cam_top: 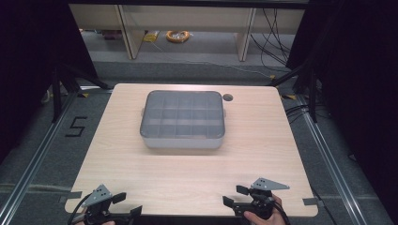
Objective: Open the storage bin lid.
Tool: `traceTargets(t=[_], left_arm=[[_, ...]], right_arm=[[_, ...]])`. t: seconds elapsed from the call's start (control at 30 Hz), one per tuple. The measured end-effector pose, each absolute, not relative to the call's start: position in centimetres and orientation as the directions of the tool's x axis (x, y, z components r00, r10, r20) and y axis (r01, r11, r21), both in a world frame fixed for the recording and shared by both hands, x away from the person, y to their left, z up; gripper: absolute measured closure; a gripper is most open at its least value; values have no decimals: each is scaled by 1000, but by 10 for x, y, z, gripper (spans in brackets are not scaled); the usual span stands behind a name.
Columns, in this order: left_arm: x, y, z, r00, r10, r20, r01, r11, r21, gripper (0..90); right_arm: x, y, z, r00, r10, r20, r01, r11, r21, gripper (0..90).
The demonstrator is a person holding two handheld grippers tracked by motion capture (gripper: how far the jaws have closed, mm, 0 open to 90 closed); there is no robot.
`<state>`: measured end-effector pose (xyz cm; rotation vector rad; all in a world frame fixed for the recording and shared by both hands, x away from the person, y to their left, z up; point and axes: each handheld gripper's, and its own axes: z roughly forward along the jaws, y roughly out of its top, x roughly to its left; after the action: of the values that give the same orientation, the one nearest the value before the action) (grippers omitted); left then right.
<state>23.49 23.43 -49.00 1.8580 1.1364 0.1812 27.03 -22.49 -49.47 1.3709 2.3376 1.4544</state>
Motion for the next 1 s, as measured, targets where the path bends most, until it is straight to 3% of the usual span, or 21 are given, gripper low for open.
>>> traceTargets(t=[0.07, 0.17, 0.57, 0.73, 1.0], left_arm=[[236, 233, -490, 559, 763, -325, 636, -143, 759, 153], [240, 232, -489, 552, 769, -322, 633, -136, 762, 153], [261, 222, -488, 549, 774, -314, 630, -137, 765, 158], [265, 220, -482, 550, 776, -309, 625, -136, 769, 158], [275, 221, -475, 546, 771, -328, 618, -106, 779, 163]], right_arm=[[270, -224, -494, -587, 699, 409, 665, 128, 735, 240], [273, -226, -493, -603, 708, 368, 637, 150, 756, 241], [291, -232, -486, -562, 711, 423, 654, 68, 754, 249], [297, -235, -485, -583, 718, 380, 620, 91, 779, 250], [309, -237, -480, -555, 709, 435, 655, 50, 754, 253]])
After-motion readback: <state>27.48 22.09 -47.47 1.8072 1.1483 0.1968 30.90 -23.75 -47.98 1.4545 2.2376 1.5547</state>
